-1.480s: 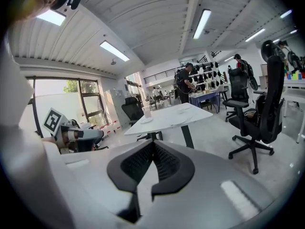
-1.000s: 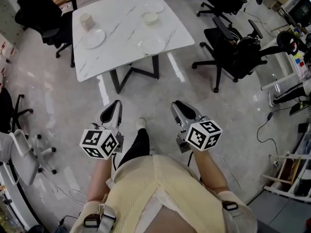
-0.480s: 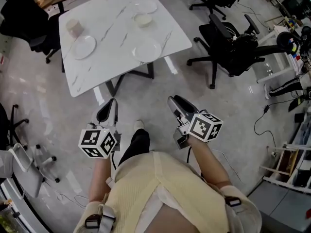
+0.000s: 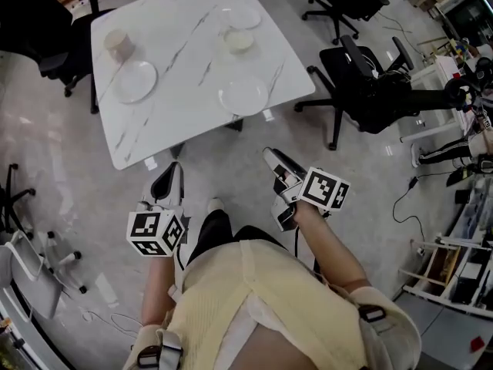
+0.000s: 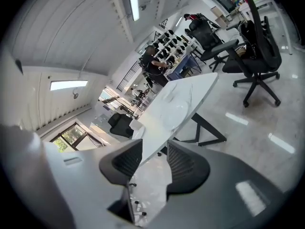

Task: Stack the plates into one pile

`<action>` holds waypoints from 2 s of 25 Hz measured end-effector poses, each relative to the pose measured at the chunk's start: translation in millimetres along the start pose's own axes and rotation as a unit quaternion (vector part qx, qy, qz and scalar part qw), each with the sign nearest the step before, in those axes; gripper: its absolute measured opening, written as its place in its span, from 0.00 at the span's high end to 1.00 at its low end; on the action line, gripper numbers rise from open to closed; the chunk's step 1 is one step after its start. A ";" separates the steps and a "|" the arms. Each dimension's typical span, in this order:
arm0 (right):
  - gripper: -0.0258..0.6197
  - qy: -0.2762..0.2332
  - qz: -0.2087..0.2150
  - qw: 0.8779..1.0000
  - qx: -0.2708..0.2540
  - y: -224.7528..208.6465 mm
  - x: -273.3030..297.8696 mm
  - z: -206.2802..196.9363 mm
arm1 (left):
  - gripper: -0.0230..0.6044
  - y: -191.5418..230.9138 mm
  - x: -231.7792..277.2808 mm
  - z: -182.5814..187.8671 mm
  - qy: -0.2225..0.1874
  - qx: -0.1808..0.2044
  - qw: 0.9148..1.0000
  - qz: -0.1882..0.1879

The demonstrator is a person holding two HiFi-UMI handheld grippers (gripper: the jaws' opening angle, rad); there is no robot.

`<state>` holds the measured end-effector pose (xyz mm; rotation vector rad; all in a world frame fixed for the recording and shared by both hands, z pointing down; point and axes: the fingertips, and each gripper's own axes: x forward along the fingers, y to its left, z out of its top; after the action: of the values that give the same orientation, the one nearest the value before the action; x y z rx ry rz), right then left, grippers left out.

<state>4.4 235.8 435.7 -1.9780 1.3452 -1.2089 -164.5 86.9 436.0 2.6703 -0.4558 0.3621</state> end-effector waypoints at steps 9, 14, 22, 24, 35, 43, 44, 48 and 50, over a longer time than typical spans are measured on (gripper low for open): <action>0.76 -0.021 -0.018 0.996 0.083 -21.8 41.6 24.6 | 0.96 27.5 17.5 8.4 0.009 0.001 1.000 0.005; 0.76 -0.026 -0.028 0.991 0.128 -41.5 52.4 36.2 | 0.96 26.9 34.8 17.3 0.005 -0.002 1.000 -0.002; 0.76 -0.022 -0.037 0.976 0.213 -69.6 77.6 44.8 | 0.96 24.6 69.2 23.2 0.021 -0.003 1.000 -0.008; 0.76 -0.015 -0.038 0.972 0.232 -74.3 87.2 45.6 | 0.96 25.0 77.4 25.3 0.026 -0.001 1.000 -0.007; 0.77 0.007 -0.075 0.966 0.247 -104.5 121.9 52.4 | 0.96 28.2 113.5 37.2 0.029 -0.003 1.000 -0.001; 0.76 0.022 -0.088 0.963 0.252 -114.0 139.3 52.9 | 0.96 24.6 134.6 35.6 0.044 -0.002 0.999 -0.008; 0.76 0.024 -0.088 0.963 0.253 -114.1 141.6 52.7 | 0.96 24.6 136.7 35.7 0.045 -0.001 0.999 -0.009; 0.76 0.030 -0.094 0.961 0.259 -116.0 146.4 49.9 | 0.96 26.6 141.6 34.2 0.051 -0.002 0.999 -0.010; 0.77 0.035 -0.103 0.960 0.257 -118.8 145.9 48.2 | 0.96 27.6 143.3 33.5 0.054 -0.002 0.998 -0.010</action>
<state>125.1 148.8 560.7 -1.7315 0.7546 -1.5488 -37.6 11.3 460.9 2.6335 -0.3966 0.4958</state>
